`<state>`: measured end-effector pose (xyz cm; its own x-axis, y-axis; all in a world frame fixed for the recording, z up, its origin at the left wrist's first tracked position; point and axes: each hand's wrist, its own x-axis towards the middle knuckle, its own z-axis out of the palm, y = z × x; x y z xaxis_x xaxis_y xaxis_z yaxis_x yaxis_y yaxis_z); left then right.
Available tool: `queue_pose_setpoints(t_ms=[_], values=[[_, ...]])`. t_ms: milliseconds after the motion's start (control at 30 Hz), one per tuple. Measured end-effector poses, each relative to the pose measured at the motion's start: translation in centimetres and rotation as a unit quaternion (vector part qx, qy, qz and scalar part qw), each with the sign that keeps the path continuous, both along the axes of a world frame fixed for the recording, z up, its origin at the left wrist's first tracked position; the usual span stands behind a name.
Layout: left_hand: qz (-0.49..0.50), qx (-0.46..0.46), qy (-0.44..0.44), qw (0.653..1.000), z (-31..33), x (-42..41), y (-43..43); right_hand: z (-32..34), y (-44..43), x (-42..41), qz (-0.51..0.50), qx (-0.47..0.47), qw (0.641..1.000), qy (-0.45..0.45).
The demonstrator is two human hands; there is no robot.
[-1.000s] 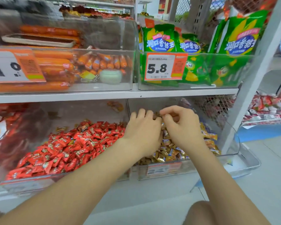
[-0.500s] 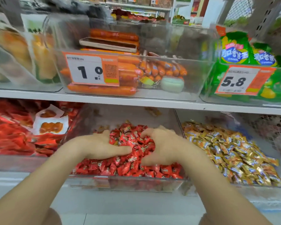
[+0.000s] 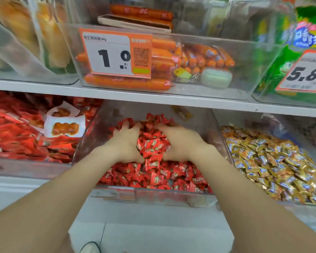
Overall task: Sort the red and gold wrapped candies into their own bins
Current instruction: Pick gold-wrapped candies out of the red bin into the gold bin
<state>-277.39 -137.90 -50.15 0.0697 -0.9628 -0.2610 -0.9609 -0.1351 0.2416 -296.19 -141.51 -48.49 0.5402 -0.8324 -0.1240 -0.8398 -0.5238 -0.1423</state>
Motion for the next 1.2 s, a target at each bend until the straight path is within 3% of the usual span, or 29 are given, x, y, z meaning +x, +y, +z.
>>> queue_pose_setpoints(t_ms=[233,333,400,500,667,833,967,1033,1100,1200], values=[[0.025,-0.071,-0.081,0.994,3.0,-1.3,3.8,3.9,3.1,-3.1,-0.118,-0.07,0.99,0.025],[0.062,0.012,-0.122,0.991,4.1,-1.6,6.1,4.3,5.9,-3.8,-0.17,0.023,0.982,0.081],[0.037,0.085,-0.157,0.983,4.4,-1.8,6.9,4.4,7.2,-3.6,-0.155,0.071,0.976,0.139],[-0.006,0.167,-0.145,0.975,4.5,-1.9,7.0,4.0,7.4,-3.0,-0.113,0.135,0.965,0.192],[-0.016,0.262,-0.103,0.959,4.8,-1.6,5.7,2.7,7.6,-2.8,-0.117,0.248,0.947,0.168],[0.004,0.254,-0.042,0.966,4.0,-1.7,5.2,1.0,7.3,-2.7,-0.187,0.329,0.926,0.018],[0.047,0.204,0.037,0.977,3.0,-3.0,5.2,0.2,7.0,-1.7,-0.235,0.374,0.89,-0.112],[0.089,0.182,0.116,0.972,1.7,-3.6,4.9,-0.2,7.1,-0.8,-0.266,0.388,0.858,-0.206],[0.144,0.139,0.252,0.947,0.6,-3.9,4.5,-1.0,6.3,-0.3,-0.292,0.386,0.819,-0.307],[0.224,0.05,0.441,0.868,0.4,-4.1,3.6,-0.5,4.7,-0.2,-0.294,0.375,0.744,-0.469]])
